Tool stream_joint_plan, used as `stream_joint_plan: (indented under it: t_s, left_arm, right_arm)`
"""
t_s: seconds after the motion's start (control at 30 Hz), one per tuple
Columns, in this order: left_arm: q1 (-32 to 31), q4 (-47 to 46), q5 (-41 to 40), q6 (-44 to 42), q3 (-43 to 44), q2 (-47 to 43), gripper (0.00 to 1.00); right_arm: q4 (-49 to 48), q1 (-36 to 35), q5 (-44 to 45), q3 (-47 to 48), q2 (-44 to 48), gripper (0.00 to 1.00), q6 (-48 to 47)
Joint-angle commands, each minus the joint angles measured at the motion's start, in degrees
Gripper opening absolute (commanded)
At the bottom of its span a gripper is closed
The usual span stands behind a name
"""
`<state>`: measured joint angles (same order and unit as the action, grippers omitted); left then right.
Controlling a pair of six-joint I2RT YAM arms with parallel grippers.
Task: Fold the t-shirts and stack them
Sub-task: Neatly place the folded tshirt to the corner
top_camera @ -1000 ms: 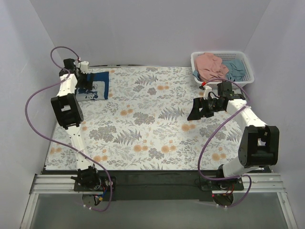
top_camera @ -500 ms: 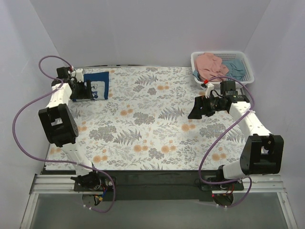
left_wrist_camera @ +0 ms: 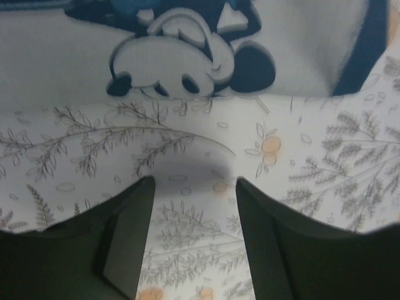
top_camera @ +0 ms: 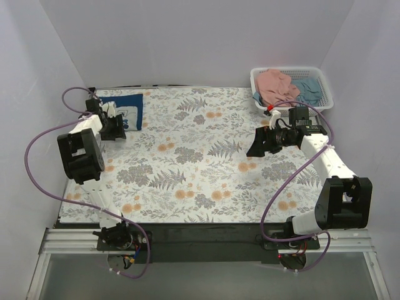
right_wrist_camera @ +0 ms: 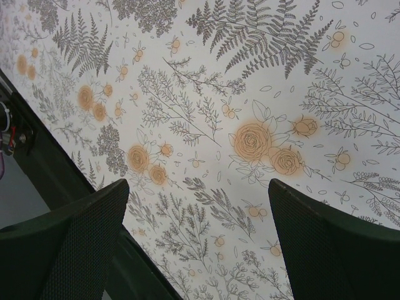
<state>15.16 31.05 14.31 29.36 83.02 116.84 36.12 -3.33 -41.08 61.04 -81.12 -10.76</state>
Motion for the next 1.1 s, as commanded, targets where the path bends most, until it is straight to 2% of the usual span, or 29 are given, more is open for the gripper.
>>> stream_joint_plan:
  t_s: [0.0,0.23,0.5,0.83,1.0,1.07]
  left_arm:
    - [-0.7,-3.7,-1.8,1.4,2.5,2.5,0.56]
    - [-1.9,-4.2,-3.6,2.2,9.3,9.8,0.58]
    - [-2.5,-4.2,-3.5,5.0,14.6,14.6,0.6]
    - [-2.5,-3.6,-4.2,4.5,23.4,21.3,0.61]
    - [-2.5,-2.4,-2.4,4.6,26.7,22.4,0.62]
    - [-2.5,-1.7,-1.5,6.4,26.8,20.8,0.65]
  right_arm:
    - [-0.2,0.3,-0.6,-0.2,0.7,0.98,-0.7]
    - [-0.3,0.3,-0.1,-0.3,-0.5,0.98,-0.8]
    - [-0.3,0.3,0.0,0.0,-2.3,0.98,-1.1]
    - [-0.3,0.4,0.0,0.7,-4.7,0.98,-1.0]
    - [-0.2,0.3,-0.4,1.6,-5.2,0.98,-1.0]
    - [-0.2,0.3,-0.6,2.2,-5.1,0.98,-0.7]
